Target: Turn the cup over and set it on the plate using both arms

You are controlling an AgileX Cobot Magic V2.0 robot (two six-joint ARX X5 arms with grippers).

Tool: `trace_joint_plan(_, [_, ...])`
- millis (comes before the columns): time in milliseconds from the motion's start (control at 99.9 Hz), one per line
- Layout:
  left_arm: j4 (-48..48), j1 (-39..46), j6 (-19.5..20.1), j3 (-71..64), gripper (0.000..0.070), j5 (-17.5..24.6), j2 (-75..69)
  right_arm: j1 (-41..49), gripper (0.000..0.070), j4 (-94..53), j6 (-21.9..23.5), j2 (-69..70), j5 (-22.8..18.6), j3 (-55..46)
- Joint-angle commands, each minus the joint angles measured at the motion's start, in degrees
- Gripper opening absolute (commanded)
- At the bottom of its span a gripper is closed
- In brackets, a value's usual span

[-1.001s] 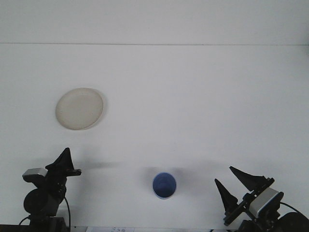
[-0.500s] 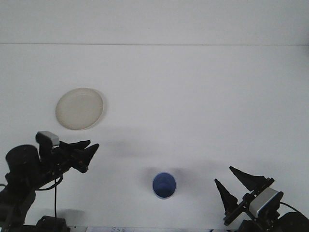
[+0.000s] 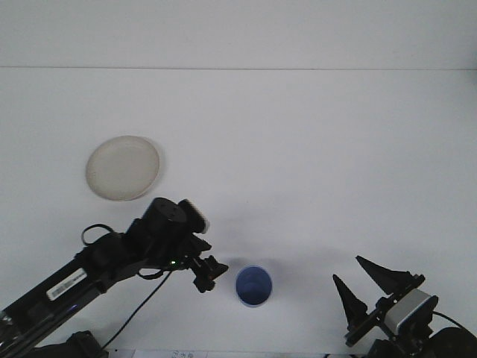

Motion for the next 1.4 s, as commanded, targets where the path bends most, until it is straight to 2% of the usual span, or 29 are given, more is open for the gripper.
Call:
trace_joint_plan(0, [0.4, -2.0, 0.2, 2.8, 0.0480, -1.8, 3.8, 0.6, 0.0416, 0.3, 0.8, -0.2, 0.0, 0.1])
trace_joint_plan(230, [-0.9, -5.7, 0.0, 10.6, 0.0480, -2.1, 15.1, 0.6, 0.0416, 0.3, 0.7, -0.2, 0.0, 0.1])
trace_joint_plan(560, [-4.2, -8.9, 4.0, 13.4, 0.0476, -4.9, 23.8, 0.6, 0.0416, 0.3, 0.7, -0.2, 0.0, 0.1])
trace_joint_plan(690, [-4.2, -9.6, 4.9, 13.4, 0.0455, -7.4, 25.5, 0.6, 0.0416, 0.3, 0.7, -0.2, 0.0, 0.1])
trace_joint_plan(720, [-4.2, -9.7, 5.0, 13.4, 0.0440, -7.8, 25.7, 0.6, 0.0416, 0.3, 0.7, -0.2, 0.0, 0.1])
trace_joint_plan(750, [-4.2, -9.9, 5.1, 13.4, 0.0397, -8.1, 25.9, 0.6, 0.0416, 0.3, 0.8, -0.2, 0.0, 0.1])
trace_joint_plan(861, [-4.3, -10.3, 6.4, 13.4, 0.0115, -8.2, 25.9, 0.6, 0.0416, 0.3, 0.7, -0.2, 0.0, 0.1])
trace_joint_plan(931, [-4.3, -10.6, 6.8, 13.4, 0.0004, -8.2, 25.9, 0.6, 0.0416, 0.3, 0.7, -0.2, 0.0, 0.1])
trace_joint_plan(1221, [-8.6, -10.9, 7.8, 14.8, 0.0005, -8.3, 25.9, 0.6, 0.0416, 0.3, 0.7, -0.2, 0.1, 0.1])
trace_joint_plan(1391, [-14.1, -9.1, 8.0, 20.2, 0.0005, -13.0, 24.7, 0.6, 0.0416, 0.3, 0.8, -0.2, 0.1, 0.1])
